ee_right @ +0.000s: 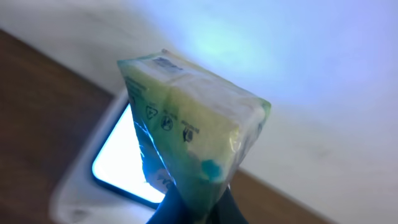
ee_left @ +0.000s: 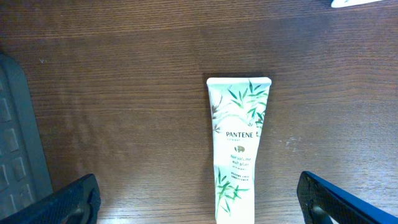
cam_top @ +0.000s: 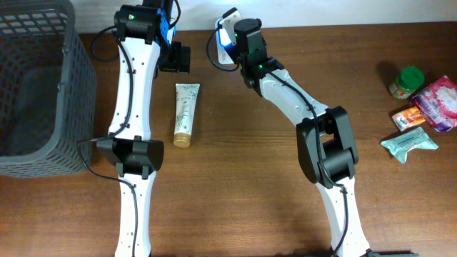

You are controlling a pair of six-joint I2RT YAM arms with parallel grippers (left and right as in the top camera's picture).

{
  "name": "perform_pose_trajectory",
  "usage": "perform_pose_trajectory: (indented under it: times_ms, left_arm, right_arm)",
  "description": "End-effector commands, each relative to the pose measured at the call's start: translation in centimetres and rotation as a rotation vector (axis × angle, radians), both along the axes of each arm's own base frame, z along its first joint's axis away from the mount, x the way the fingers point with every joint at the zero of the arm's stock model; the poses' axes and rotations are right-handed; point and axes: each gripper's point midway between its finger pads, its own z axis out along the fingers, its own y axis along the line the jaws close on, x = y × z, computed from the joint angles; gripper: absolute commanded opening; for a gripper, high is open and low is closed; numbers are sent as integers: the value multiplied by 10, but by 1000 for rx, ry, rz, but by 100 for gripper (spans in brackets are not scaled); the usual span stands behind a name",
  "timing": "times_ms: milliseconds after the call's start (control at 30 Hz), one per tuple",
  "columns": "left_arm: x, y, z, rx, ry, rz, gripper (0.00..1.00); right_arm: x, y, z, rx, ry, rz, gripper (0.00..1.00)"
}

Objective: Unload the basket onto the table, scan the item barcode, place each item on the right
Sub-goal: 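Hold the small teal box up in front of the scanner, then carry the small teal box to the far right and release it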

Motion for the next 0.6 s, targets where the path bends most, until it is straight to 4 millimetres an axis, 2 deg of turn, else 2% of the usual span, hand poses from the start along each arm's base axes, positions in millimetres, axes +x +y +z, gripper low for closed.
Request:
perform_pose_trajectory:
  times_ms: [0,67,133,167,233,300,367,400,467,500,533,567]
  left_arm:
    - [0,0,2,-11,-6,10,99]
    - [0,0,2,-11,-6,10,99]
    - [0,0,2,-11,-6,10,99]
    - [0,0,2,-11,-6,10,99]
    - [0,0,2,-11,-6,10,99]
    - [0,1,2,-11,-6,10,99]
    - [0,0,2,-11,-6,10,99]
    - [0,1,2,-11,-6,10,99]
    - [0,1,2,-11,-6,10,99]
    - [0,1,2,-11,-6,10,99]
    - [0,1,2,-11,-6,10,99]
    - [0,1,2,-11,-6,10,99]
  right_arm:
    - [6,-34,2,-208,-28,-87,4]
    - [4,-32,-2,-189,-13,-87,4]
    - [-3,-16,-17,-170,51,-9,4]
    - [-4,-16,-18,-114,57,-31,4]
    - [-1,-22,-5,51,45,-111,4]
    - [2,-41,27,192,6,-186,4]
    - [2,-71,60,311,-30,-280,4]
    - [-2,-98,78,389,-44,-372,4]
    - [-15,-150,98,481,-48,-540,4]
    - [-28,-187,102,511,-32,-657,4]
    - [-47,-225,98,526,10,-781,4]
    - [-65,-254,88,536,59,-888,4]
